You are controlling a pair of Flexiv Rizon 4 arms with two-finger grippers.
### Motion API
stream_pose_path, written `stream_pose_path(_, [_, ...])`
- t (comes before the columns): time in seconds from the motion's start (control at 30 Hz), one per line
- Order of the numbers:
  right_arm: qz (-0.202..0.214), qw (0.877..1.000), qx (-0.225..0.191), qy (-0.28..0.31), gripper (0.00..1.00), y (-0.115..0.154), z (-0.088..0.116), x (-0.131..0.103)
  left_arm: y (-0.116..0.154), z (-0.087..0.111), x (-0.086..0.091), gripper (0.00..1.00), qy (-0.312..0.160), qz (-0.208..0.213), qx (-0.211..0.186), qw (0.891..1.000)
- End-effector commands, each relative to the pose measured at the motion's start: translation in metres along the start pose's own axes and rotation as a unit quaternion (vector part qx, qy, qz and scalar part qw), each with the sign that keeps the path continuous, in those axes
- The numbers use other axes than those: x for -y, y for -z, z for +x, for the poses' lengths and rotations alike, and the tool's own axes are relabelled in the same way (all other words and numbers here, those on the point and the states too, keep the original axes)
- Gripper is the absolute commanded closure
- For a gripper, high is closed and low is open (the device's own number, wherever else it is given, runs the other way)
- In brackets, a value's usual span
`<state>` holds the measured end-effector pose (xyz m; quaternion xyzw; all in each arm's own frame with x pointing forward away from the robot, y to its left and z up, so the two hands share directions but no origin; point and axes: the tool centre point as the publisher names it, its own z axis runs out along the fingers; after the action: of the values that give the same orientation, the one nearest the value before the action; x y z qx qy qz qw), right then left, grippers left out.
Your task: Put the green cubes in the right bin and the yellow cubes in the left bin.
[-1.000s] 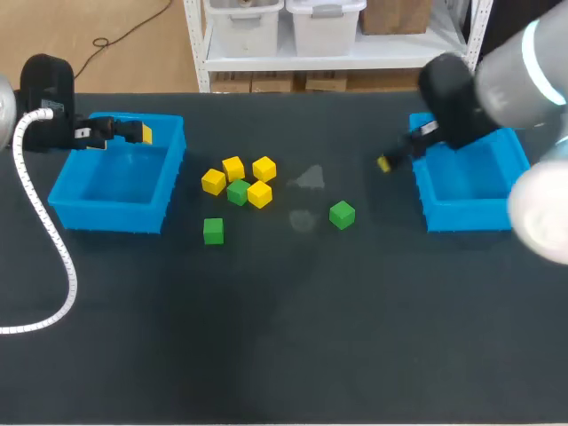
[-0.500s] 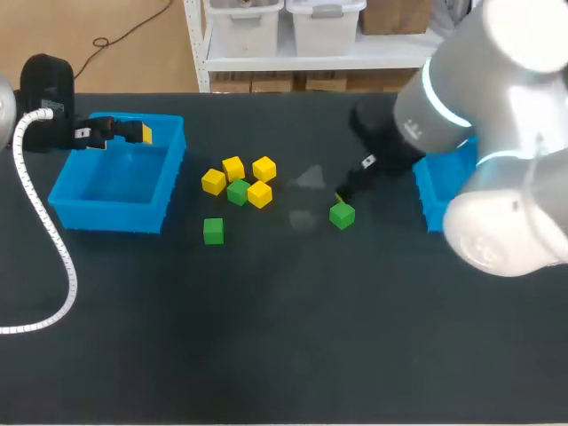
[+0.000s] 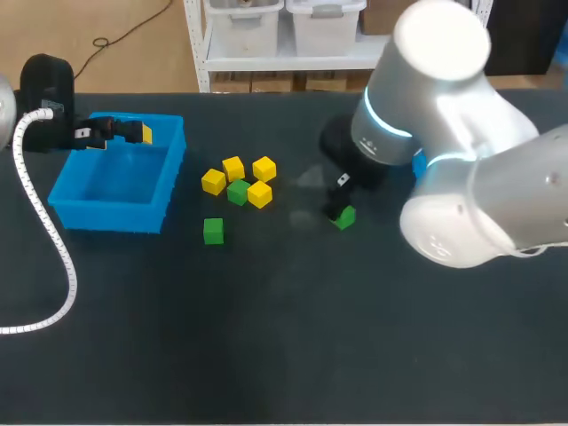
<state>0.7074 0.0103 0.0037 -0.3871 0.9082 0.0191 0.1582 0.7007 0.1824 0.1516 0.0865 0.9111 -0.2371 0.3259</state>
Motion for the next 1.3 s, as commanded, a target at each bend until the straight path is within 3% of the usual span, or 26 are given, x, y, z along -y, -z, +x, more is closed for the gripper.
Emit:
stream_pose_path(0.03, [0.001,1.0,-0.011,-0.004,0.0,-0.009,-0.003,0.002,0.0,0.001,-0.002,0.0,-0.001,0.005,0.003,1.0])
stream_pose_path(0.2, [0.003,1.0,-0.022,-0.01,0.0,-0.015,0.003,0.001,0.0,0.001,-0.002,0.0,-0.001,0.005,0.003,1.0])
stream_pose_path(0.23, [0.005,1.0,-0.027,-0.014,0.23,-0.017,0.005,0.001,0.0,0.001,-0.002,0.0,-0.001,0.005,0.003,1.0])
stream_pose_path(0.27, [0.006,1.0,-0.027,-0.013,0.6,-0.018,0.006,0.001,0.0,0.001,-0.002,0.0,-0.001,0.005,0.003,1.0])
stream_pose_path(0.3, [0.011,0.999,-0.03,-0.018,0.72,-0.019,0.007,0.001,0.0,0.001,-0.002,0.0,-0.001,0.005,0.003,1.0])
stream_pose_path(0.33, [0.011,0.999,-0.03,-0.017,1.0,-0.019,0.008,0.0,0.0,0.001,-0.002,0.0,-0.001,0.005,0.003,1.0])
stream_pose_path(0.67, [0.023,0.999,-0.028,-0.024,1.0,-0.011,0.01,-0.003,0.0,0.001,-0.002,0.0,-0.001,0.005,0.003,1.0])
stream_pose_path(0.83, [0.045,0.998,0.009,-0.038,1.0,0.023,0.004,0.007,0.0,0.001,-0.002,0.0,-0.001,0.005,0.003,1.0])
stream_pose_path(1.07, [0.079,0.984,0.095,-0.13,1.0,0.088,0.007,0.063,0.0,0.001,-0.002,0.0,-0.001,0.005,0.003,1.0])
stream_pose_path(1.3, [0.126,0.95,0.14,-0.248,1.0,0.128,0.038,0.136,0.0,0.001,-0.002,0.0,-0.001,0.005,0.003,1.0])
